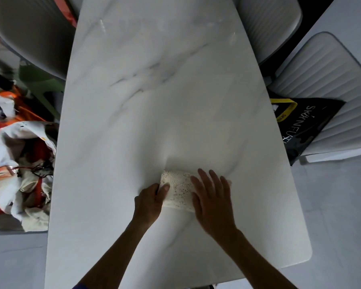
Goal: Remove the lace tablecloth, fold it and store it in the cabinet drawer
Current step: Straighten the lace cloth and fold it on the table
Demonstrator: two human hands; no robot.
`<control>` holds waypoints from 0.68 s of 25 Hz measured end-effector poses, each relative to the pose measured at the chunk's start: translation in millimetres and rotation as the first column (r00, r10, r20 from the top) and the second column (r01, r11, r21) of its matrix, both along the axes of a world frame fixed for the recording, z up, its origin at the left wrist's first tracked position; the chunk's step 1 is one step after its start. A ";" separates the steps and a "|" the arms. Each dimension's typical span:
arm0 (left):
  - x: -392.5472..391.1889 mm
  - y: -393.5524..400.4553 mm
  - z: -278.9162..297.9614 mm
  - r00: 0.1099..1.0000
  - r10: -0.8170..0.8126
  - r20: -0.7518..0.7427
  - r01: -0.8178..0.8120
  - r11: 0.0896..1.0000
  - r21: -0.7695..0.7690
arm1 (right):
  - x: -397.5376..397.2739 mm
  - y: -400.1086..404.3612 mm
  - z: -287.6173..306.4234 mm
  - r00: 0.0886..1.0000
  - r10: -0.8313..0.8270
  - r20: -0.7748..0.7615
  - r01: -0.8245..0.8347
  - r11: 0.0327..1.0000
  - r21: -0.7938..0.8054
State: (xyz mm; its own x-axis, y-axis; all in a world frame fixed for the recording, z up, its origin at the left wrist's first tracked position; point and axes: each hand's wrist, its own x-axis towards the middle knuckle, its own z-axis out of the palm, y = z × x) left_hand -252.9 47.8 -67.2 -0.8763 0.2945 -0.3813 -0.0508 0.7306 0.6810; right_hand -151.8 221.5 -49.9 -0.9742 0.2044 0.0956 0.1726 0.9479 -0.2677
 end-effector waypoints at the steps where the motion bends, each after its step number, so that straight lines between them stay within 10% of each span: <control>1: 1.5 2.0 0.5 0.999 0.006 -0.042 -0.008 0.999 -0.034 | -0.7 -6.6 -6.7 0.996 -0.012 0.088 0.010 1.000 0.022; 6: -0.1 9.0 0.7 0.985 0.147 -0.086 -0.152 0.988 -0.043 | -6.4 -2.7 -31.4 0.953 -0.010 0.304 -0.009 0.998 0.063; 11: -14.0 43.5 9.5 0.887 0.333 0.319 -0.333 0.941 -0.058 | -11.9 10.7 -27.9 0.915 0.060 0.399 -0.074 0.997 0.019; 14: -7.3 41.8 33.5 0.802 0.300 0.517 -0.400 0.912 0.092 | 2.3 22.9 -6.0 0.904 0.033 0.426 0.045 0.984 -0.172; 17: 21.5 34.4 76.0 0.842 0.228 0.489 -0.394 0.879 0.268 | 26.2 29.8 37.2 0.916 -0.247 0.316 0.385 0.761 -0.522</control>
